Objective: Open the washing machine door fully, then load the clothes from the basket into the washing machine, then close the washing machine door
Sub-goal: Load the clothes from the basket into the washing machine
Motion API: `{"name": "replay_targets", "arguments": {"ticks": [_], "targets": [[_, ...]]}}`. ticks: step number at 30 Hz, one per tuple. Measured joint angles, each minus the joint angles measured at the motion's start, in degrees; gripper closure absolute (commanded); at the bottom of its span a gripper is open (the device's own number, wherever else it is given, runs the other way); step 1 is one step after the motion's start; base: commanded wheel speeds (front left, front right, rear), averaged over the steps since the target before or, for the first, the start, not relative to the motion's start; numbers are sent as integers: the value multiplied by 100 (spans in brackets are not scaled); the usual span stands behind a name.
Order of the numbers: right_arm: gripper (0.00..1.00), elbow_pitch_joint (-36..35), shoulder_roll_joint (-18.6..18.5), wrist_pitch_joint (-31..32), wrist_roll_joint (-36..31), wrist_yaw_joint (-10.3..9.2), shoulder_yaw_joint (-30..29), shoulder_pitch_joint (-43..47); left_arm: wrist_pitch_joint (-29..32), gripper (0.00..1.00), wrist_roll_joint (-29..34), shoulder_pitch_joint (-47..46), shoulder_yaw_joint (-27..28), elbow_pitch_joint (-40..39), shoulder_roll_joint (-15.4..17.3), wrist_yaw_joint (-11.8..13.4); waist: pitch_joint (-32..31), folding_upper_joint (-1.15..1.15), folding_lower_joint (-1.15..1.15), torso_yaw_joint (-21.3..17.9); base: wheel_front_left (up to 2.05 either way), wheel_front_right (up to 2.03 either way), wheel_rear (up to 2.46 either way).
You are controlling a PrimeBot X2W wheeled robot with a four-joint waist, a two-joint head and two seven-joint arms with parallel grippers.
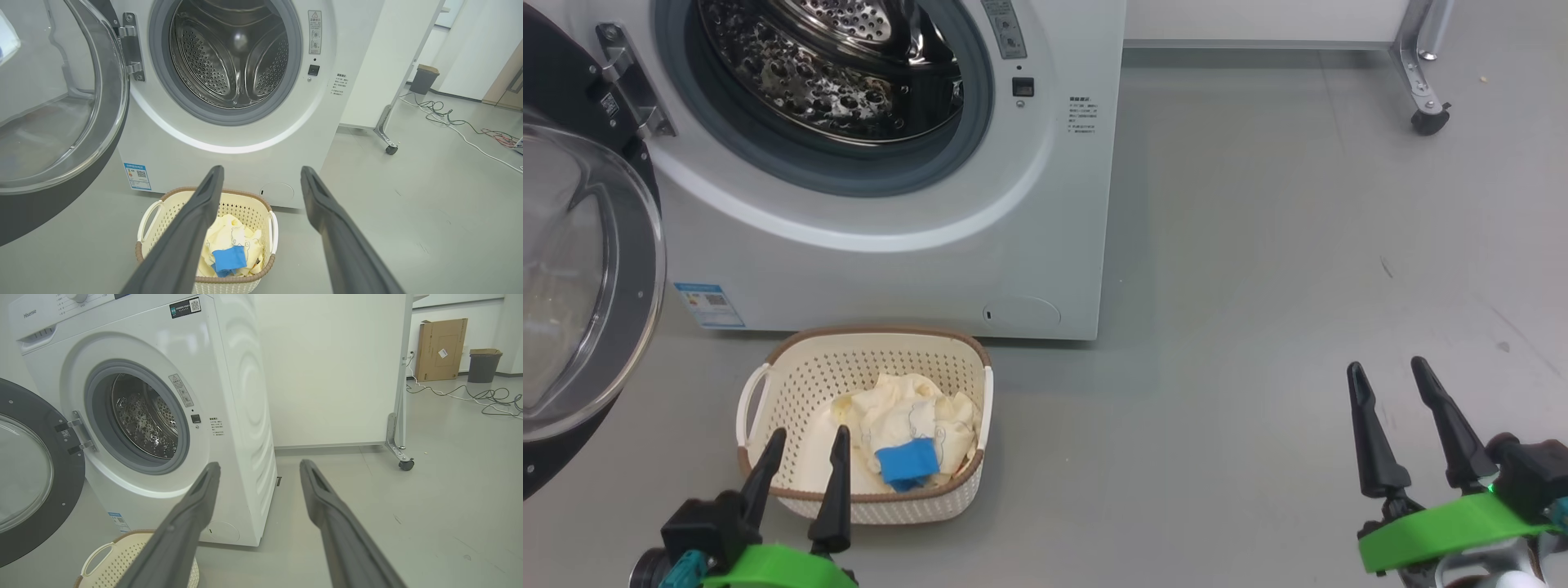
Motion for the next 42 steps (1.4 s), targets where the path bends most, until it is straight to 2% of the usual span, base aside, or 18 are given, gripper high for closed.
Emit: {"name": "replay_targets", "arguments": {"ticks": [9,18,21,29,42], "targets": [[0,7,1,1,-3,0,0,-1,-4,0,-119,0,2,-69,-4,-42,24,0,0,-16,12,-18,6],[0,27,12,1,-7,0,-11,-1,-38,0,-162,8,10,-168,0,-79,34,0,0,-2,111,-132,21],[0,31,12,1,-7,0,-11,-1,-48,0,-158,7,35,-198,0,19,42,0,0,7,181,-198,17],[0,31,12,1,-7,0,-11,-13,-56,0,-141,2,96,-216,-2,73,66,0,0,28,139,-138,0],[0,38,12,1,-7,0,-10,-18,-73,0,-141,-9,105,-213,-10,77,74,0,0,40,20,-20,0]]}}
